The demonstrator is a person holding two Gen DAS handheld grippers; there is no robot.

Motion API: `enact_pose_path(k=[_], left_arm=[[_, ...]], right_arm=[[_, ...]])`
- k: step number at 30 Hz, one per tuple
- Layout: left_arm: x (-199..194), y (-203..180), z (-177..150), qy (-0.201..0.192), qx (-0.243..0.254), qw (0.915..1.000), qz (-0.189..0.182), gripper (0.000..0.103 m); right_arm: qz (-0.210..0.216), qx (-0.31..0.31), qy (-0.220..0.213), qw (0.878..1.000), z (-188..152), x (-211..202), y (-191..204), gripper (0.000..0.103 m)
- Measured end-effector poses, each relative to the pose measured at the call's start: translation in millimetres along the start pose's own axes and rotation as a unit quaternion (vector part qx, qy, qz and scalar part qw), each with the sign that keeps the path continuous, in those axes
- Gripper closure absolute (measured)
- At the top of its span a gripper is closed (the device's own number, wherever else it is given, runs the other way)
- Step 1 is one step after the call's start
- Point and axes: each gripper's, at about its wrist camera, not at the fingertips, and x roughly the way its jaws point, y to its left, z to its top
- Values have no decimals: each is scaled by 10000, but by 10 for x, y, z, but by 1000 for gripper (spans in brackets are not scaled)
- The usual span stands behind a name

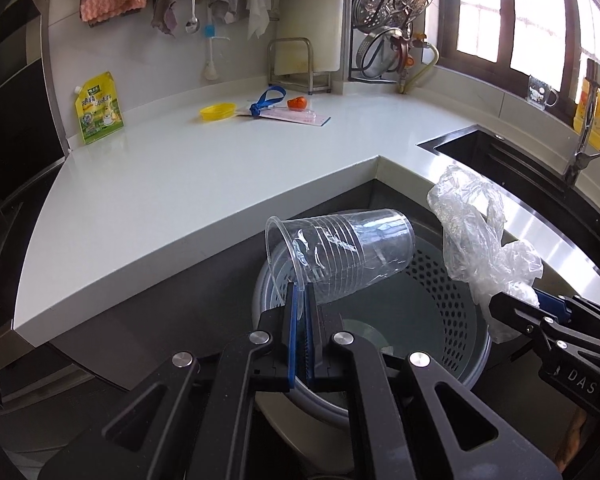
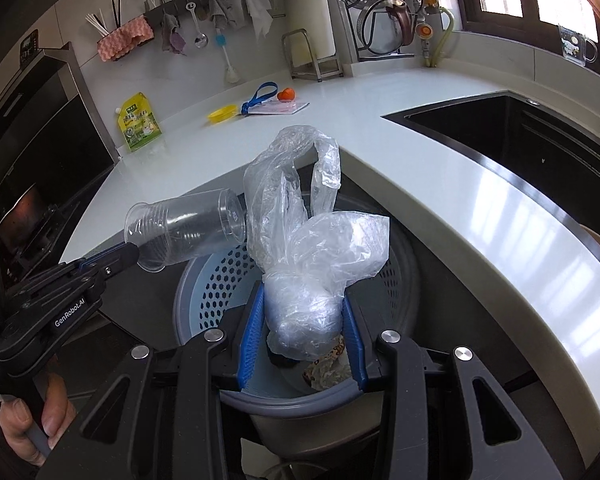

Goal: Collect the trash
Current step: 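Carry the cup and bags over the basket and open both tools, then move both open tools back to the strap and orange peel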

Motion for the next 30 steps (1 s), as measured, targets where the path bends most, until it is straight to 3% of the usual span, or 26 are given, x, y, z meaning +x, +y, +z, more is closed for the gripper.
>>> enact_pose_path(k=[14, 17, 18, 20, 22, 26, 30], left_arm=[[255, -59, -72, 261, -19, 9997, -18, 95], [243, -43, -79, 242, -48, 9997, -18, 95], [236, -36, -80, 235, -59, 9997, -18, 94], [227, -14, -79, 218, -93, 9997, 14, 79], [203, 20, -81, 157, -158, 9997, 45, 55], [177, 58, -79, 130, -232, 9996, 42, 54], [157, 81, -88, 106, -265, 9996, 87, 46]], right_arm=[[-30, 165, 329, 9993, -134, 235, -75, 67], [-51, 175, 336, 9993, -141, 245, -83, 65], [-65, 183, 335, 9993, -139, 247, -87, 59], [-113, 200, 282, 9993, -139, 229, -98, 41], [-143, 210, 195, 9995, -131, 196, -106, 37], [-167, 260, 186, 9993, -126, 185, -145, 37], [-150, 288, 214, 9992, -138, 184, -151, 37]])
